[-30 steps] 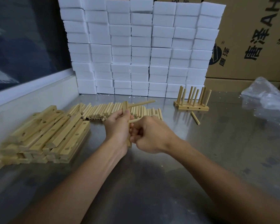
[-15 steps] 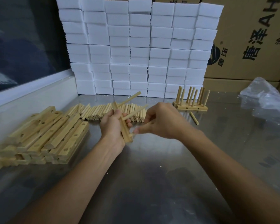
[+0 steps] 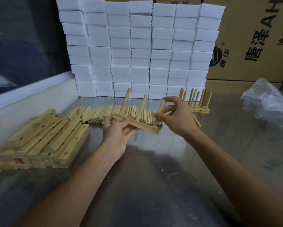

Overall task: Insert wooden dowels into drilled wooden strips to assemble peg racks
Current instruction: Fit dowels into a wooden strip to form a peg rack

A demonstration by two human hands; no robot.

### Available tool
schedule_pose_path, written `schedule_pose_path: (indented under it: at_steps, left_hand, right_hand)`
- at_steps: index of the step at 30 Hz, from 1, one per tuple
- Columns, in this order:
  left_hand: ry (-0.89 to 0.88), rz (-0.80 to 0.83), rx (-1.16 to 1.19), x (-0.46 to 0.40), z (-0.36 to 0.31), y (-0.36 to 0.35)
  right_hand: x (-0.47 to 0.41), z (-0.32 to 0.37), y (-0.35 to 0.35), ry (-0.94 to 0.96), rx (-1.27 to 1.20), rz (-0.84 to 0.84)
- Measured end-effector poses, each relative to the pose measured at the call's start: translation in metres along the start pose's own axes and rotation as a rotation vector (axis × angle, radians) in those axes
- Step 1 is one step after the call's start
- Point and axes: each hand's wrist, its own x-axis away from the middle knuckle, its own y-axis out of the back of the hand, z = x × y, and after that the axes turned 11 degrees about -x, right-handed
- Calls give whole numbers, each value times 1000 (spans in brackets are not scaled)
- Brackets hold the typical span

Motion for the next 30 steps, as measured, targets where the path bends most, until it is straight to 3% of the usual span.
schedule_pose_path:
  at_steps: [5, 13, 20, 30]
  left_hand:
    - [17, 21, 45, 2, 2, -2]
    - [29, 35, 79, 0, 3, -2]
    - [-1, -16, -87, -4, 6, 3]
    - [-75, -86, -299, -4, 11, 5]
  right_hand:
    - [4, -4, -5, -62, -249, -62]
    - [9, -16, -12, -228, -331, 203]
    - [9, -26, -12, -200, -313, 169]
    - [6, -35, -8, -49, -48, 128]
